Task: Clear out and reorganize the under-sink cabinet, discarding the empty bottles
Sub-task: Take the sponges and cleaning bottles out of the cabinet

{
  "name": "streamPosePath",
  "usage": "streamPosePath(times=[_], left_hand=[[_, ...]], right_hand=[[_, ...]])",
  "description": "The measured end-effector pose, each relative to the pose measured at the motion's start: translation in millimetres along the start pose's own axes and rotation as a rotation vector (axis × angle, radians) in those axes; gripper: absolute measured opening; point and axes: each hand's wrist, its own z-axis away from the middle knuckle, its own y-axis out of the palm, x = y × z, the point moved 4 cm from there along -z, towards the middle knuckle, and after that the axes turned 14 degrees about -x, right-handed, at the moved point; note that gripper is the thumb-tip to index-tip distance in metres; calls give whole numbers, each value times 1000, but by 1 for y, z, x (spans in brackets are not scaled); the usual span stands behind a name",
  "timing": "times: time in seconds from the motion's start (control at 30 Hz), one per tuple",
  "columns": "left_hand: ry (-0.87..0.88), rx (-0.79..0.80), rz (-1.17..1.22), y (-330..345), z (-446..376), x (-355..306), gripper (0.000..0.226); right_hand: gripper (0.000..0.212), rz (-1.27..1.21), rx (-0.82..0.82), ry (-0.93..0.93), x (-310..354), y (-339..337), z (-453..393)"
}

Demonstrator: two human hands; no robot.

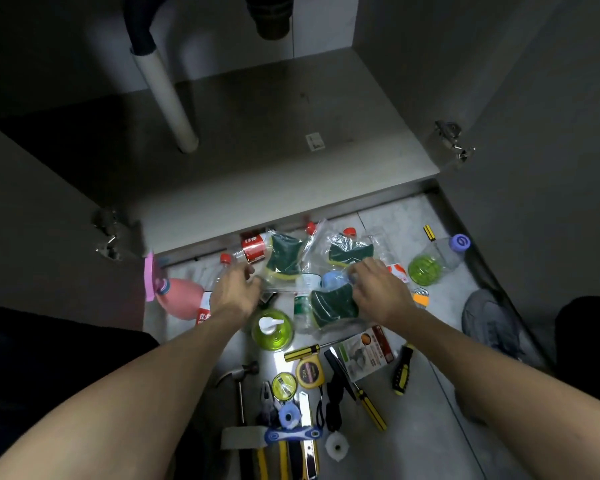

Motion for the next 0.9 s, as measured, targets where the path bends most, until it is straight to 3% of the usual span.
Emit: streamPosePath(times=[0.2,0.27,0.33,0.47,0.6,0.77,0.9], left_hand=[[-79,-27,-19,1,14,32,30],[-114,-57,-79,-2,24,55,34],[-153,-86,-122,-1,33,75,40],[-193,-27,-197,12,41,93,53],[-213,-12,-195,25,38,102,55],[-321,-38,-47,36,42,121,65],[-420,-26,27,47,51,130,77]], right_hand=[[9,13,-83,-49,2,11,20],[4,-6,-194,78,-7,8,23],[13,-9,-283,280,-22,3,20],[40,11,-162,501,-52,4,13],[45,-40,-34,602,-72,18,16],[54,-34,-42,631,-84,28,16],[59,-88,6,772,-89,36,21]])
